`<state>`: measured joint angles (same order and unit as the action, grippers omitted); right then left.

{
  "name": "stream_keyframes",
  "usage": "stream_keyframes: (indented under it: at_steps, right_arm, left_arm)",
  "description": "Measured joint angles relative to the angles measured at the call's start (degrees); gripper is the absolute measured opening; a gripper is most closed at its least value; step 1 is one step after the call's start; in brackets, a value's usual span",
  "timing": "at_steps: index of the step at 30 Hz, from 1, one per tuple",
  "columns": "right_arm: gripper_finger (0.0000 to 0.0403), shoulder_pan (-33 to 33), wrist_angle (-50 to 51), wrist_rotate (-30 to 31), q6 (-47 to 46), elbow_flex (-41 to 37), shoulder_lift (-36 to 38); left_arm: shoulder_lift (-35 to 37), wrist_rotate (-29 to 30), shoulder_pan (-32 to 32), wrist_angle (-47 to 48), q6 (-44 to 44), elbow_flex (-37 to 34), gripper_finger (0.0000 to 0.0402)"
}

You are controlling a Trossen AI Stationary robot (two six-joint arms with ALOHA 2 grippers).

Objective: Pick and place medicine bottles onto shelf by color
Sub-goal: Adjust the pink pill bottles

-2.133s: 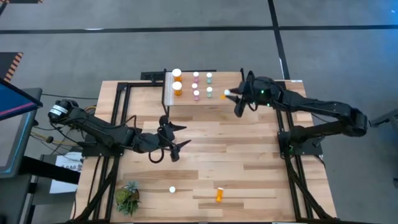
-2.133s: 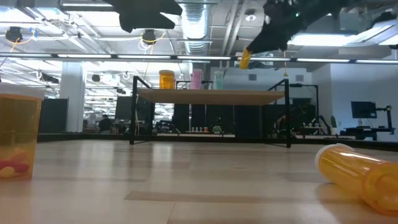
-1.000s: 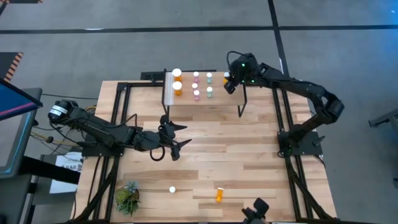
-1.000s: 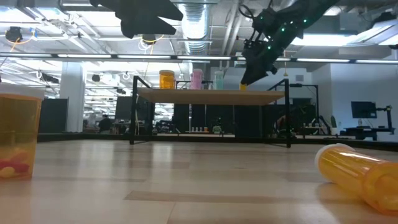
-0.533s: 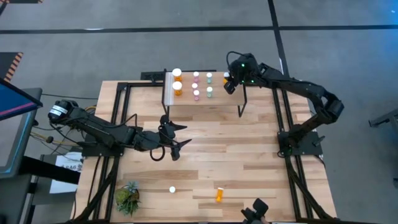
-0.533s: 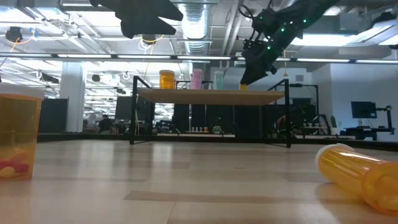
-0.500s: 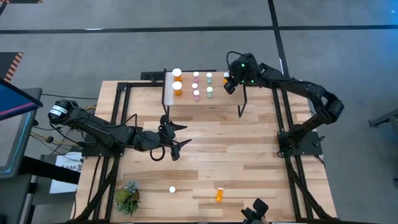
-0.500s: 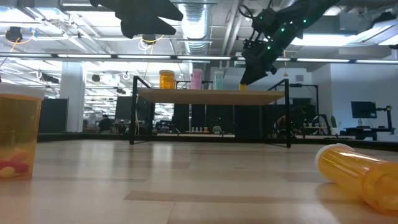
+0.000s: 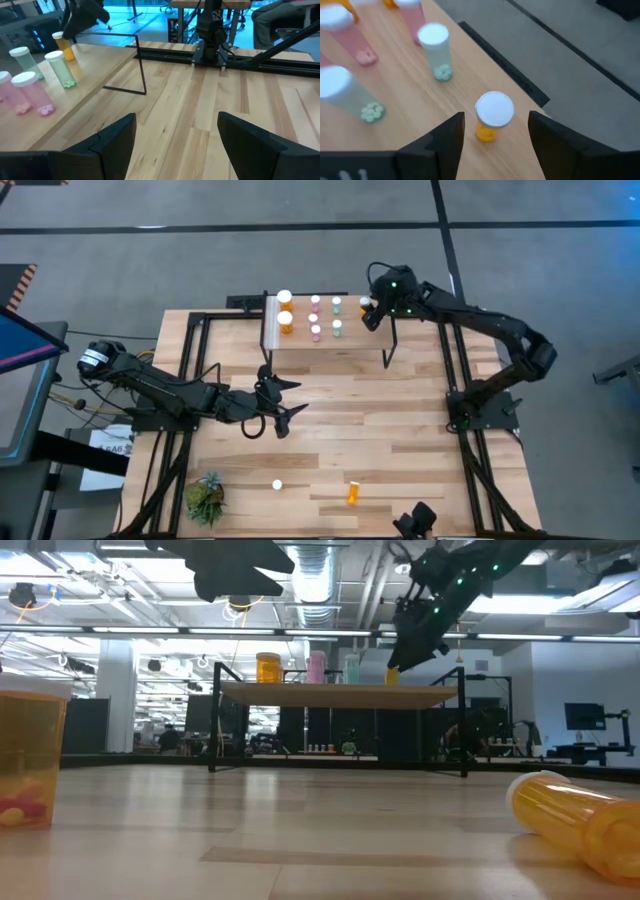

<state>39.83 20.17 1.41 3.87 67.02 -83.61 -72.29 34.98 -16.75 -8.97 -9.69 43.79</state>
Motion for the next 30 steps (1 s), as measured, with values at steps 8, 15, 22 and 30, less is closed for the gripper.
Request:
stream_keyframes:
  at_steps: [8, 15, 22, 30]
  right_arm:
    - [0.0245, -0.66, 5.17, 0.0, -1.4, 0.03, 8.43]
    - [0.0245, -7.26, 10.91, 0.0, -3.85, 0.04, 16.57]
    - [0.0245, -19.79, 12.37, 0.18, -6.02, 0.07, 19.95]
    - [0.0245, -29.37, 7.98, 6.48, -8.57, 0.07, 19.47]
  left_arm:
    - [0.0, -0.05, -0.02, 0.19, -0.09, -0.02, 0.0267]
    - [0.0, -0.64, 0.0, 1.21, -2.07, -0.02, 0.0267]
    - [0.0, -1.29, 0.04, 4.76, -5.7, -0.02, 0.0267]
    - [0.0, 1.62, 0.59, 5.76, -7.2, -0.01, 0.0267]
